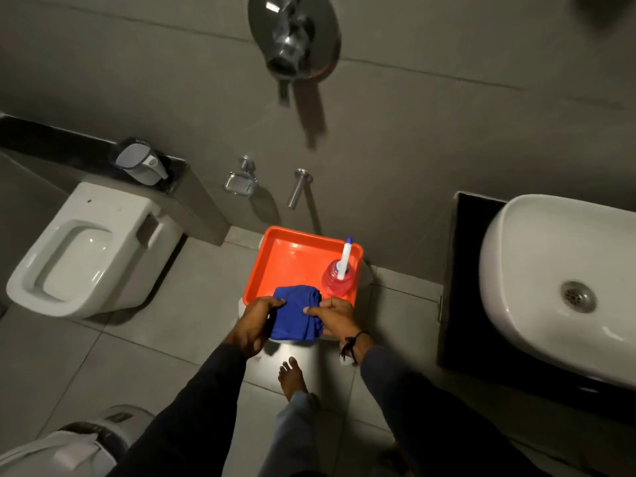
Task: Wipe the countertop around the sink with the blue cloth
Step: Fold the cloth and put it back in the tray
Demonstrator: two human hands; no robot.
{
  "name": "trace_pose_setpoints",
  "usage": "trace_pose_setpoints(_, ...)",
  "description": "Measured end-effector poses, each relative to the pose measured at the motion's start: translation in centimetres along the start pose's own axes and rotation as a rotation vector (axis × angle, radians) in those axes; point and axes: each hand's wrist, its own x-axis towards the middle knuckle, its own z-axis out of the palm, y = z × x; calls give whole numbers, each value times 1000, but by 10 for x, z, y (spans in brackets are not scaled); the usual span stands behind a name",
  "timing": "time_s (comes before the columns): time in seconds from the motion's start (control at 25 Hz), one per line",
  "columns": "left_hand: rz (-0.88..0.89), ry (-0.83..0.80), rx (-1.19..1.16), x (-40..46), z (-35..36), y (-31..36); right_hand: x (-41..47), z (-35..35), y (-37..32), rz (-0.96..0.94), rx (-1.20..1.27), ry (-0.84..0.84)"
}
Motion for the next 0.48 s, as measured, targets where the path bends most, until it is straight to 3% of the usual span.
trace_pose_setpoints(0.12, 41, 107, 130, 48, -22, 22, 38, 44, -11, -26, -18, 131)
trace_pose_setpoints(0.24, 28, 63, 213, 95, -35, 30, 73, 71, -18, -35, -102, 227)
trace_pose_setpoints(0.36, -1, 47, 254, 114, -37, 39, 96, 82, -22, -50, -275, 163)
trace_pose_setpoints(0.48, -20, 30, 266, 113, -35, 44, 105, 85, -24, 5, -297, 109)
